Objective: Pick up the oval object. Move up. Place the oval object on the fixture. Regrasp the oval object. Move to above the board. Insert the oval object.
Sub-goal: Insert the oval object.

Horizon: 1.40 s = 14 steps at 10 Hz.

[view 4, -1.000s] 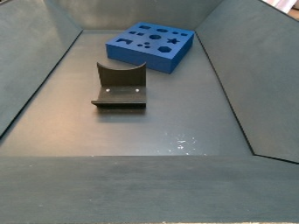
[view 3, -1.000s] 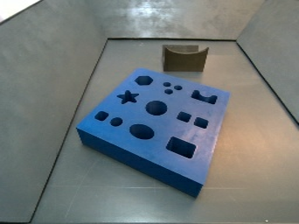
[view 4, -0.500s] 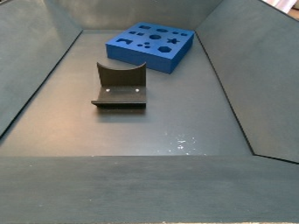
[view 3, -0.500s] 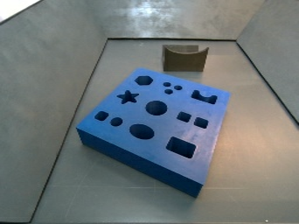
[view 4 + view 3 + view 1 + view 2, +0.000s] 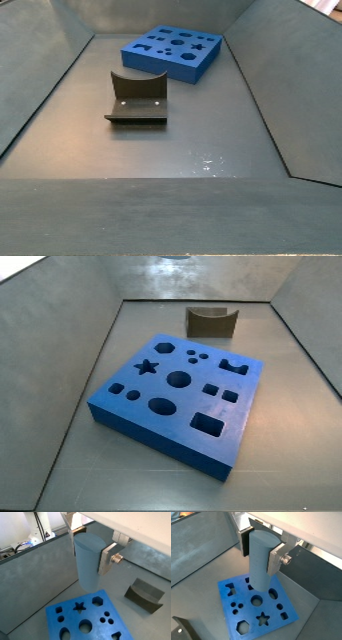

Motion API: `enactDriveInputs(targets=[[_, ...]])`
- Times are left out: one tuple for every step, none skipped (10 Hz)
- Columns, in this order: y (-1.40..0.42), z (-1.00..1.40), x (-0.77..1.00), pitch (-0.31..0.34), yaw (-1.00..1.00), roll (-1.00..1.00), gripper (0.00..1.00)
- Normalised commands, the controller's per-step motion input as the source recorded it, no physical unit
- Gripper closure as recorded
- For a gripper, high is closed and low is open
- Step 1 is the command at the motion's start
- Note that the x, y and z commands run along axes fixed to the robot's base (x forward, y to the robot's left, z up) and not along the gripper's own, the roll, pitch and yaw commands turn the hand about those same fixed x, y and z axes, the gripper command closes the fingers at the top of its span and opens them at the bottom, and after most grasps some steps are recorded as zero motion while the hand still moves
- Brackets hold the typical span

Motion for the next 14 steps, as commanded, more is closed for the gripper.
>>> enactDriveInputs(targets=[[-0.04,0.0,0.0,0.0,0.0,0.0,1.0],[-0.22,0.0,0.17,0.013,-0.18,0.0,1.0],[-0.49,-0.08,0.33,0.016,-0.35,0.02,1.0],[-0.51,-0.35,0.07,-0.034,-0.73,0.02,1.0],[-0.47,-0.49,0.0,-0.081,-0.8,0.03,1.0],[-0.31,-0.56,0.0,-0.1,-0.9,0.0,1.0],[-0.28,-0.57,0.0,-0.097,-0.91,0.0,1.0],[-0.32,-0.91,0.25,-0.059,-0.64,0.04,1.0],[0.0,-0.87,0.67,0.043,-0.26,-0.06,1.0],[-0.13,-0.83,0.43,0.047,-0.21,0.0,1.0],[-0.27,-0.21,0.29,0.06,-0.43,0.0,1.0],[0.0,0.0,0.05,0.0,-0.07,-0.02,1.0],[-0.13,-0.28,0.0,0.0,0.0,-0.02,1.0],[-0.22,-0.61,0.17,0.004,0.0,-0.04,1.0]])
